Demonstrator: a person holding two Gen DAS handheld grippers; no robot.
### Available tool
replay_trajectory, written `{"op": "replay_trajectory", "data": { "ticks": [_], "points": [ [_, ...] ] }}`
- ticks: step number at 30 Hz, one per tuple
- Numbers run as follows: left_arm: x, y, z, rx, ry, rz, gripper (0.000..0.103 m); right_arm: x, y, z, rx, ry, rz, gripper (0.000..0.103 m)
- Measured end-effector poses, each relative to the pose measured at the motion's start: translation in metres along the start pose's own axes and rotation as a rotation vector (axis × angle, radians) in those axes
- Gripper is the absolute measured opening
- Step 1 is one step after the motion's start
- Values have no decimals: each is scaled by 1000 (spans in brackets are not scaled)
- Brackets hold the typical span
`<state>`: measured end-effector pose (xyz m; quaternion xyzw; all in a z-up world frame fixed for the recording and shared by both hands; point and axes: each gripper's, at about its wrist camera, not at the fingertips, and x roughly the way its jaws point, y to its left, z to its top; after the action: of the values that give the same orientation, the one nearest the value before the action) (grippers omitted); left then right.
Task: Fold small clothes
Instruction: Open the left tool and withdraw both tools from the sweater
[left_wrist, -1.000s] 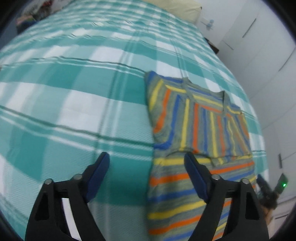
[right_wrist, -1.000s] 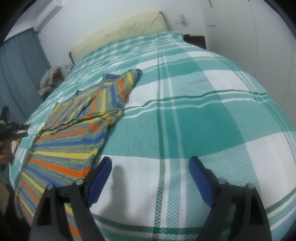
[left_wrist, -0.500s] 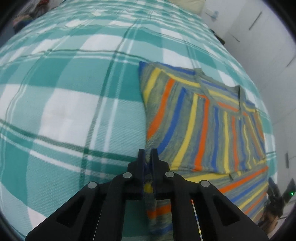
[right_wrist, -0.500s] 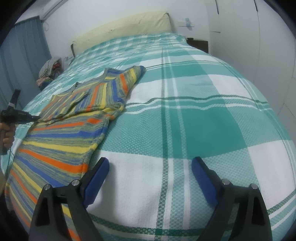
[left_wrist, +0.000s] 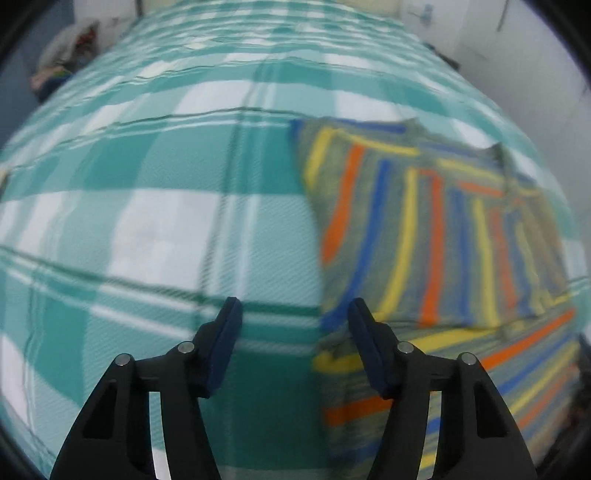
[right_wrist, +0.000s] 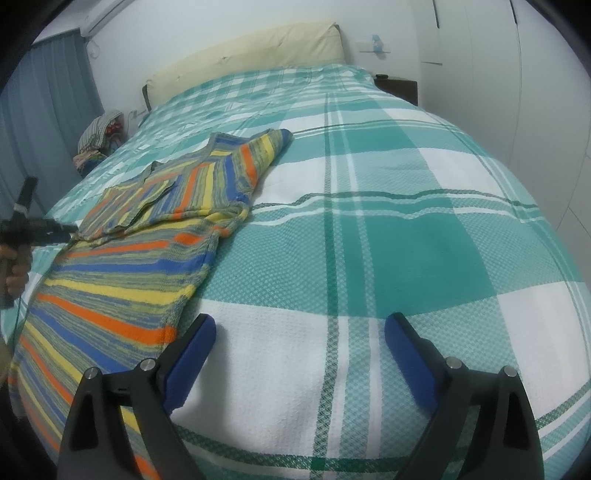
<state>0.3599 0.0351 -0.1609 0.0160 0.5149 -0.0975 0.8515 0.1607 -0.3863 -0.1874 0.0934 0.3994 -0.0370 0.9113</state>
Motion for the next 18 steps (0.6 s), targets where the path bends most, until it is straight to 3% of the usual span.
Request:
{"op": "replay_trajectory", "data": {
  "ticks": [4,6,8,14,18],
  "points": [
    [-34,17,-15,-55,-67,20,73,-12,-3,2,30,-25,-4,92],
    [-54,19,-25,-41,-113,31,86,-24,-7,3,43,-72,-44,92],
    [-76,23,-38,-51,-180,64,96,-37,-13,7,50,-125,-139,92],
    [-69,40,-73,-100,-310,140,98,-37,-26,12,92,-112,-276,92],
    [-39,61,-77,-190,-209,163,98,-25,-25,9,71,-74,-342,92]
  ]
}}
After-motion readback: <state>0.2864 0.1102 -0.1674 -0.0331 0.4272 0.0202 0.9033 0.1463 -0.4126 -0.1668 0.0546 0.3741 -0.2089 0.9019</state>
